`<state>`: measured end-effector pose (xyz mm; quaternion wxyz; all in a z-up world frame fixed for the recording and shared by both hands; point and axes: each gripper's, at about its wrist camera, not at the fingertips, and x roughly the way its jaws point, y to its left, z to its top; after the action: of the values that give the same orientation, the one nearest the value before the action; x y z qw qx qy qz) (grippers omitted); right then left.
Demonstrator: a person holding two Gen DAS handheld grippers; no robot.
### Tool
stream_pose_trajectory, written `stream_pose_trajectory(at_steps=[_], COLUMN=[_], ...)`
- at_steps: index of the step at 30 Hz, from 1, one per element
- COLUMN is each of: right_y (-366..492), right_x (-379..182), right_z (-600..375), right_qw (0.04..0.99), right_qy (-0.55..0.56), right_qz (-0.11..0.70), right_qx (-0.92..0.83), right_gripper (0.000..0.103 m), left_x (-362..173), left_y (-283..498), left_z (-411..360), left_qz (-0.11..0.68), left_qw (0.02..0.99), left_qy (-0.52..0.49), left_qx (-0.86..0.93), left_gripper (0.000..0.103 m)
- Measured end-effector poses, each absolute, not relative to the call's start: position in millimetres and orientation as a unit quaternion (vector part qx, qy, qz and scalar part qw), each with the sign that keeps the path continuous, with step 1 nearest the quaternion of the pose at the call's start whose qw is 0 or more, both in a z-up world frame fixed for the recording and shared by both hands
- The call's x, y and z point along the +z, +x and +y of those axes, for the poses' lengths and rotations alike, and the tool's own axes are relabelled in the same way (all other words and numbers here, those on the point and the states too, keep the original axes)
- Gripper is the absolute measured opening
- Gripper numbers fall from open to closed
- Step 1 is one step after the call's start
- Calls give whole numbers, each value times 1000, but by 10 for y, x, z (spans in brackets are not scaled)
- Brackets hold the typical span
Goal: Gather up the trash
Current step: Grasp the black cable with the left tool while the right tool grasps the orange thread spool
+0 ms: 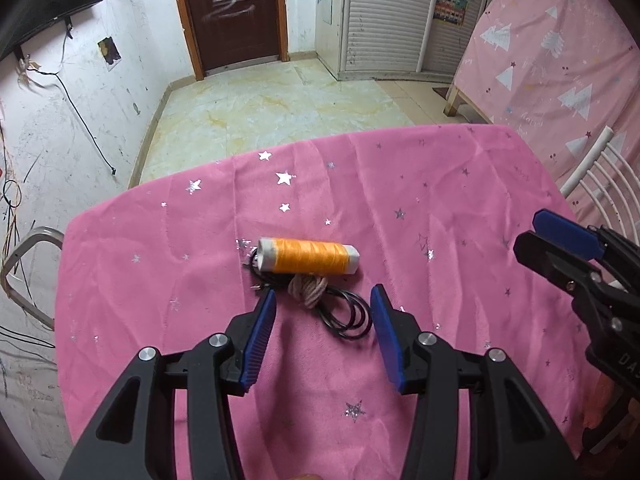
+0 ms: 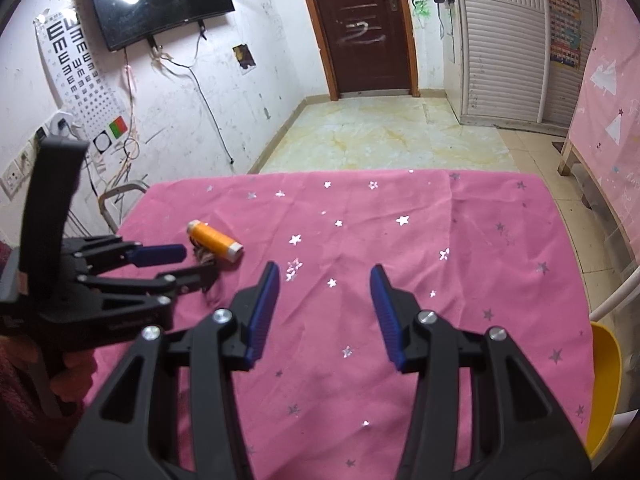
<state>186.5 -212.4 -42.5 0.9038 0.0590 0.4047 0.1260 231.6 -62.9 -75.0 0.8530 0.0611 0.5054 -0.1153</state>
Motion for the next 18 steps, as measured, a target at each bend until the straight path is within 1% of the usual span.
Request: stream_pose_trajectory(at_steps=[8, 9, 11, 12, 14, 15, 17, 18], right_y=[1946, 1949, 1961, 1964, 1964, 1969, 1990, 1998], right_x=[-466, -471, -470, -472, -477, -478, -476, -477], right_z=[-1999, -1994, -1971, -1953, -1908, -1896, -1850, -1830], right_qw=[900, 900, 900, 900, 899, 899, 898, 898], right_qy=[54, 54, 54, 52, 49, 48, 46, 45], right_qz=[412, 413, 412, 413, 413, 414, 415, 415], right_qx=[130, 130, 131, 132, 133, 134, 138, 139], right_gripper=[45, 51, 58, 58, 58, 58, 58, 58], left_x=[-873, -874, -877, -880, -879, -878, -873, -872], left_y=[2450, 2461, 2462, 2461, 2459, 2458, 2472, 2473], left_z=[-655, -649, -637, -635, -615, -590, -522, -495], left_qz=[513, 509, 507, 505, 502, 501, 500, 501], left_qw=[848, 851, 852, 853, 855, 856, 857, 857], left_qy=[62, 61, 57, 59, 62, 59, 54, 50], left_qx=[-116, -116, -118, -116, -113, -112, -109, -112], left_gripper=[41, 41, 40, 33, 24, 17, 10, 10])
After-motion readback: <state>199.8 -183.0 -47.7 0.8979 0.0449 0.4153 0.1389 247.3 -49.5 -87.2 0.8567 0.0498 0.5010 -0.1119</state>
